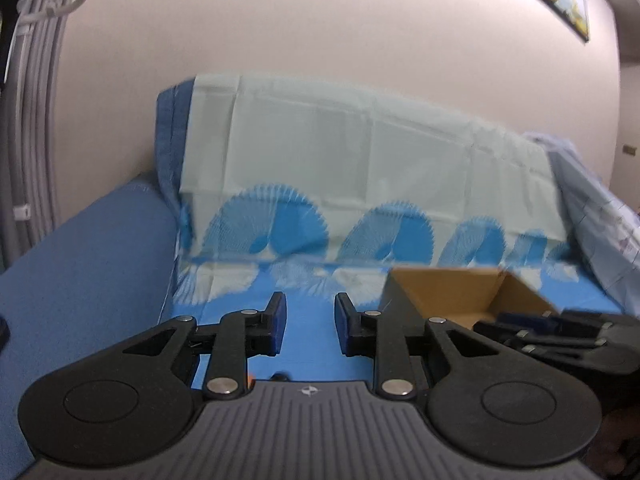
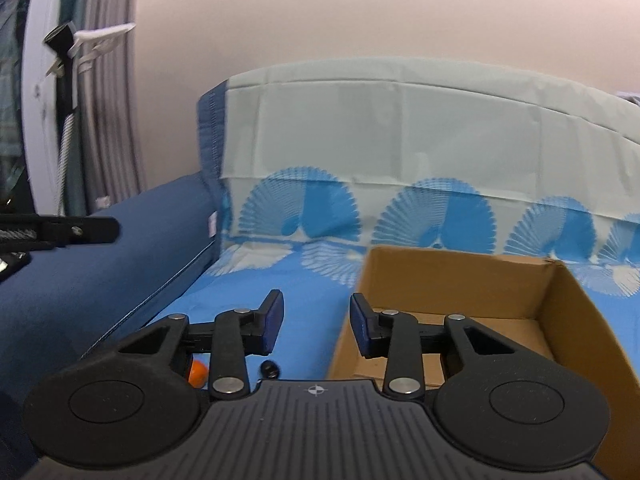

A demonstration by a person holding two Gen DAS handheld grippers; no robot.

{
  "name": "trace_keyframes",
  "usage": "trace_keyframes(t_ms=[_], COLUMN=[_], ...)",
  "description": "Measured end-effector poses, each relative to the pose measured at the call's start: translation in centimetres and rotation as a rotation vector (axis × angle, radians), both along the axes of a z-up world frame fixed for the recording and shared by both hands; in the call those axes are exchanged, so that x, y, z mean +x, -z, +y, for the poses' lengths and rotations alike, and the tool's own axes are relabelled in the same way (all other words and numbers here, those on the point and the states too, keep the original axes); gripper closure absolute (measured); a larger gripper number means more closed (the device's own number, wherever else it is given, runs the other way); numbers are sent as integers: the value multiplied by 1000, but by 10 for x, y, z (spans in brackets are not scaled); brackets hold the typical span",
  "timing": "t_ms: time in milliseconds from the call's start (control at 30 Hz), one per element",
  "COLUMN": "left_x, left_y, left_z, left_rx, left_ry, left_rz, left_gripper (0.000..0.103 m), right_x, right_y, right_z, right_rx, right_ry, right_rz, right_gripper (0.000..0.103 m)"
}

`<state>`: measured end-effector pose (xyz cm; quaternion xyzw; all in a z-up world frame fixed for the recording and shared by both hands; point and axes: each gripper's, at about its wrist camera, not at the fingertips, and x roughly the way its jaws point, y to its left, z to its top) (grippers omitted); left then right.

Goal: Organize fruits
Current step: 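Move both tools back toward the fruit cluster, then grasp a yellow fruit with the right tool while the left tool grasps a mandarin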

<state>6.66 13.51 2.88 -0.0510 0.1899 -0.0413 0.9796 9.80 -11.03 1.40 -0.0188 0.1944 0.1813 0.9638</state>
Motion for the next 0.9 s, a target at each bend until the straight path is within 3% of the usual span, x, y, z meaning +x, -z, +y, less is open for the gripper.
trace_keyframes(t_ms=[200,300,433,533,900], left_x=[21,26,28,25,37], left_y=[53,66,70,71,80], left_z=[27,38,54,56,79], left_rx=[-57,-79,-141,-143,-250], left_ry=[-75,-102,-139,-146,-215], left_rz=[153,194,209,200,229], left_gripper=[74,74,74,74,73], right_x=[-2,-1,1,1,13], right_y=[7,13,22,31,67], right_z=[20,33,54,70,120], right_rx=[-25,-46,-70,-84,-120], right_ry=[-75,-117,-187,-236,-327], right_rz=[7,16,21,36,147], right_gripper=[67,69,73,77,74])
